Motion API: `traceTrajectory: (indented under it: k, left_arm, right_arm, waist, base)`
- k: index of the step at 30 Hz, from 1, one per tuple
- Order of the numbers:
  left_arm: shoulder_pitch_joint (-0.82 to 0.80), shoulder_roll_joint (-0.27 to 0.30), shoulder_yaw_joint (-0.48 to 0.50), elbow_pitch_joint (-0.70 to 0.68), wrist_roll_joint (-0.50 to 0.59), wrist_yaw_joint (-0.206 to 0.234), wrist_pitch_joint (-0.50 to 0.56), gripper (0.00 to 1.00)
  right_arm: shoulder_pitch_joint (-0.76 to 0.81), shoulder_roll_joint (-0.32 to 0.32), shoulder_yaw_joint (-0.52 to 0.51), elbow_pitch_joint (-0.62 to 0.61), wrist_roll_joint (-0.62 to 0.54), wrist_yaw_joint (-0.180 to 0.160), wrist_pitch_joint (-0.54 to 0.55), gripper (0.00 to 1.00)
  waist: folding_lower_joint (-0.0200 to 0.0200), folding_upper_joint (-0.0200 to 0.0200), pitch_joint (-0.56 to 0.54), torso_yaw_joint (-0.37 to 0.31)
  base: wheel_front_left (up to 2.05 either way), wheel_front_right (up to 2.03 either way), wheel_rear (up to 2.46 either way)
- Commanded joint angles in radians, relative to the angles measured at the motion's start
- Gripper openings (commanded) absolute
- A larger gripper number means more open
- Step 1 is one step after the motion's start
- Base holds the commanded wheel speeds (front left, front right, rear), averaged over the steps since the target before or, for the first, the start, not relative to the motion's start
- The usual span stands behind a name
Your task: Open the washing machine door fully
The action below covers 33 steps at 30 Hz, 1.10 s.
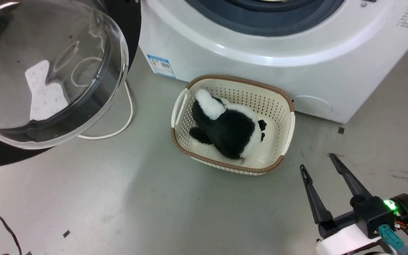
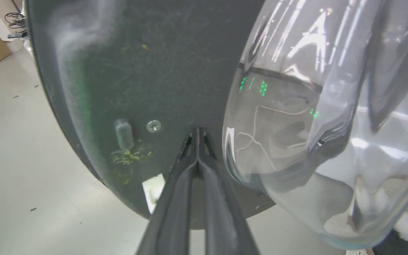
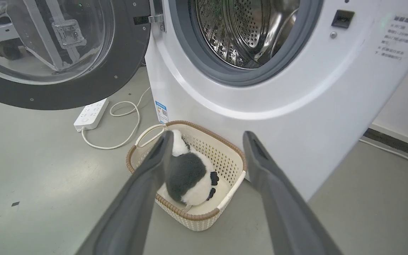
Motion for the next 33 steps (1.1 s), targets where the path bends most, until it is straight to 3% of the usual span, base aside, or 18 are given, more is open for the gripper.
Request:
traceTrajectory:
  k: [1, 7, 15, 21, 26, 28, 33]
  left_arm:
    - [-0.006, 0.002, 0.002, -0.012, 0.017, -0.007, -0.007, 0.0]
    - [0.068, -0.04, 0.028, -0.152, 0.072, -0.015, -0.007, 0.0]
    - [0.263, -0.178, 0.015, -0.484, 0.144, -0.02, -0.007, 0.0]
    - [0.388, -0.297, -0.061, -0.643, 0.187, 0.004, -0.007, 0.0]
    - [0.483, -0.364, -0.143, -0.71, 0.223, 0.025, 0.019, 0.0]
    - [0.512, -0.383, -0.168, -0.728, 0.236, 0.033, 0.023, 1.0]
    - [0.558, -0.4, -0.237, -0.737, 0.291, 0.044, 0.024, 1.0]
  right_arm:
    - [-0.017, 0.001, -0.006, 0.005, 0.01, 0.001, -0.011, 1.0]
    - [0.01, 0.001, -0.055, 0.055, 0.052, 0.001, -0.053, 1.0]
    - [0.009, 0.001, -0.098, 0.036, 0.109, 0.001, -0.079, 1.0]
    - [0.035, 0.001, -0.09, -0.004, 0.086, 0.001, -0.08, 1.0]
    - [0.072, 0.001, -0.095, -0.014, 0.107, 0.001, -0.08, 1.0]
    - [0.082, 0.001, -0.096, -0.016, 0.118, 0.001, -0.08, 1.0]
    - [0.095, 0.001, -0.086, 0.002, 0.132, 0.001, -0.08, 1.0]
  waist:
    - [-0.0001, 0.0, -0.02, -0.005]
    - [-0.0001, 0.0, -0.109, -0.016]
    - [-0.0001, 0.0, -0.22, -0.074]
    - [-0.0001, 0.0, -0.291, -0.124]
    - [-0.0001, 0.0, -0.334, -0.181]
    - [-0.0001, 0.0, -0.336, -0.202]
    - [-0.0001, 0.0, -0.328, -0.249]
  base:
    - [0.0, 0.0, 0.0]
    - [0.0, 0.0, 0.0]
    - [0.0, 0.0, 0.0]
    - [0.0, 0.0, 0.0]
    - [0.0, 0.0, 0.0]
    - [0.0, 0.0, 0.0]
    - [0.0, 0.0, 0.0]
